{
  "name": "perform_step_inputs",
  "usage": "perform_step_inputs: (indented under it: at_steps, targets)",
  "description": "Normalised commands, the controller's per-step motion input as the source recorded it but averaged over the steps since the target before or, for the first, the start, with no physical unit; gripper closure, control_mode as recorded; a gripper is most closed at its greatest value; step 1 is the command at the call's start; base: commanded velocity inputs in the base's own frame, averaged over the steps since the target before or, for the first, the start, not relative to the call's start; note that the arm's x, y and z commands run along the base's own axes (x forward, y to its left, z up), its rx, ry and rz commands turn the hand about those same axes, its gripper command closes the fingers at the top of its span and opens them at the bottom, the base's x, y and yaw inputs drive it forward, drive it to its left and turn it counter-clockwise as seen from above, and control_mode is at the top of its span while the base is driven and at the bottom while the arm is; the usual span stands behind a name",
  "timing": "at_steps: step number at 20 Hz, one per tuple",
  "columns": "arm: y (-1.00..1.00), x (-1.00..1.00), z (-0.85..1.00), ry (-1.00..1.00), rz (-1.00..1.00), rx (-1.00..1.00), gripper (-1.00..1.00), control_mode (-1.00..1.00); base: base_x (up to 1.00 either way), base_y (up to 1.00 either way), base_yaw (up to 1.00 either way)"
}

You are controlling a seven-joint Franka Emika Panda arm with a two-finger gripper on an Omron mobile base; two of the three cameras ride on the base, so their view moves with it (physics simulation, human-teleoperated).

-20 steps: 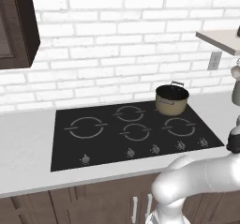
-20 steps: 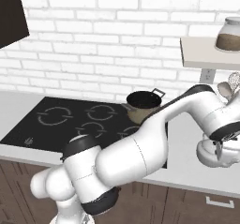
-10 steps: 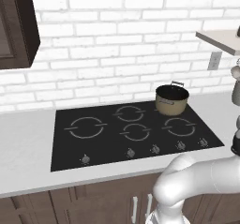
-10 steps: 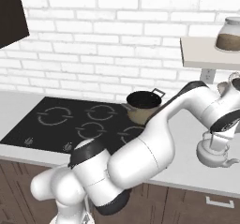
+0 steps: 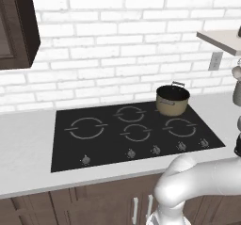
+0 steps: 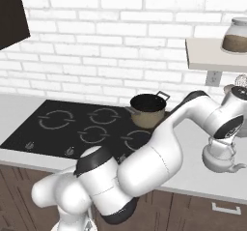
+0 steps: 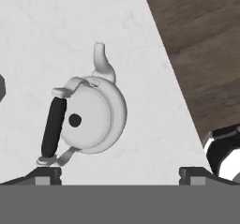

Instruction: Pick the kettle from the counter and place it on a stove burner. Then turn the burner on.

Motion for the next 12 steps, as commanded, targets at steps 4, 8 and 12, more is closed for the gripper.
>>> perform_step_inputs:
  at_steps: [4, 8, 12]
  targets:
    - [0.00, 0.20, -0.29, 0.00, -0.09, 0.06, -1.00, -1.00, 0.00, 0.00, 0.00]
    - [0.00, 0.24, -0.22, 0.00, -0.07, 0.06, -1.00, -1.00, 0.00, 0.00, 0.00]
    - [-0.06, 0.36, -0.06, 0.00, 0.00, 0.04, -1.00, -1.00, 0.00, 0.00, 0.00]
